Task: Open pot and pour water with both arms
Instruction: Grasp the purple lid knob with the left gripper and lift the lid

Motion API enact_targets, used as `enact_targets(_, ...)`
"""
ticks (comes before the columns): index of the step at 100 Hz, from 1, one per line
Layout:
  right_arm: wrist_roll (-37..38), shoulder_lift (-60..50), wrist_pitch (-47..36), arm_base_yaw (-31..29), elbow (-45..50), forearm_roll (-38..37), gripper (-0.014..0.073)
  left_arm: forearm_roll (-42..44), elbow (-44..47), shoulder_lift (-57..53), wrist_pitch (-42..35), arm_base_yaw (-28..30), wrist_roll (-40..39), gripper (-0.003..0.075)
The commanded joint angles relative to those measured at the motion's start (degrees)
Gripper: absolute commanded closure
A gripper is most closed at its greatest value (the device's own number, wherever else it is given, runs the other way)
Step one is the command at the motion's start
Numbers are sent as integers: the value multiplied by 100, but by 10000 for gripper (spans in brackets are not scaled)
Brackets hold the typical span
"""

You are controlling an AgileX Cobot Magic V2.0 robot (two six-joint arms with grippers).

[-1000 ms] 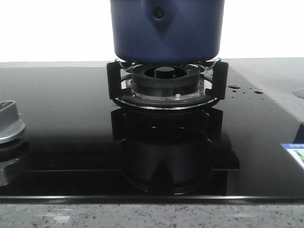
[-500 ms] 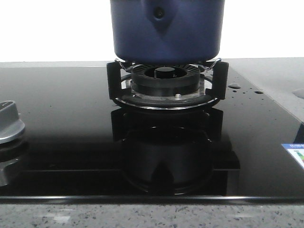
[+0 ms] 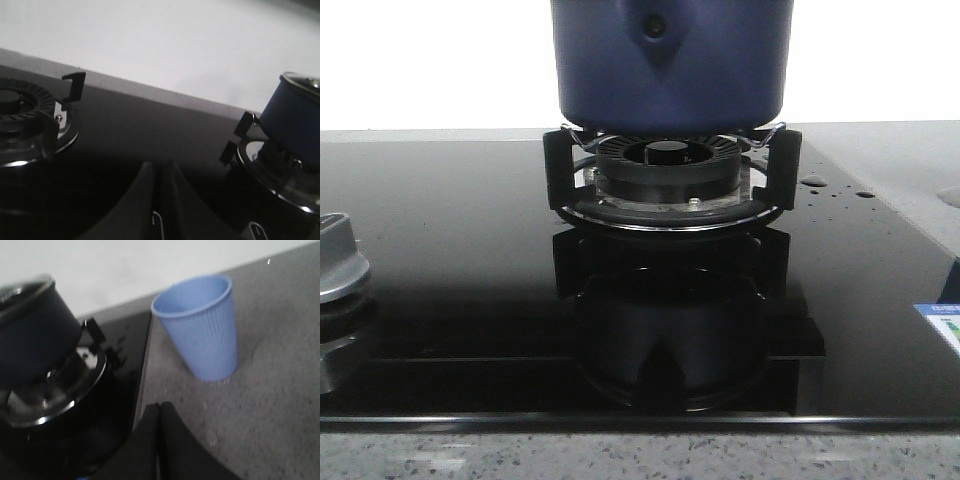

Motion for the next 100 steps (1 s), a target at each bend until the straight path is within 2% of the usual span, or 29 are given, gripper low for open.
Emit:
enact_targets(1,-150,597,934,5,-724,2,665,-49,-642,627,254,-3,61,740)
enact_targets(6,-150,907,1531,5,-1029,42,665,-230,-886,967,487,-3,207,736)
enact_targets(12,-139,1272,2162,5,-1403,188,665,-758,-1177,1384,758,-74,869,722)
enact_targets(20,-139,1655,2828,5,-1778,568,665,-1995,-1526,1875,1132,-234,1913,723)
enact_targets(27,-190,1898,3063,5,-2003,1049,665,-3140,-1808,2308,1538,-416,2839,723)
enact_targets(39,-879,2061,3010,5,-2171,2177,665,-5135,-2175,3028,2461,-732,4756,723)
enact_targets(50,-1847,2086,2799,5,-2182,3073,665,-6362,-2486,3644,3041,-874,5829,723)
enact_targets(60,-2729,2086,2400,5,-2182,3258,665,-6701,-2767,4085,3243,-874,6590,723)
enact_targets(70,-2953,2086,1999,5,-2182,3258,665,-6674,-3105,4487,3297,-874,7157,710)
enact_targets(77,-3007,2086,1762,5,-2182,3258,659,-6664,-3358,4762,3510,-901,7788,635)
enact_targets(82,-3311,2086,1674,5,-2182,3258,633,-6664,-3526,4939,3584,-946,8134,532)
enact_targets(85,-3510,2086,1649,5,-2182,3258,607,-6664,-3619,5034,3584,-983,8248,443)
enact_targets(94,-3734,2086,1529,5,-2182,3258,468,-6664,-3915,5358,3264,-1141,8347,235)
enact_targets(100,-3734,2086,1419,5,-2182,3258,335,-6653,-4123,5557,2967,-1249,8506,170)
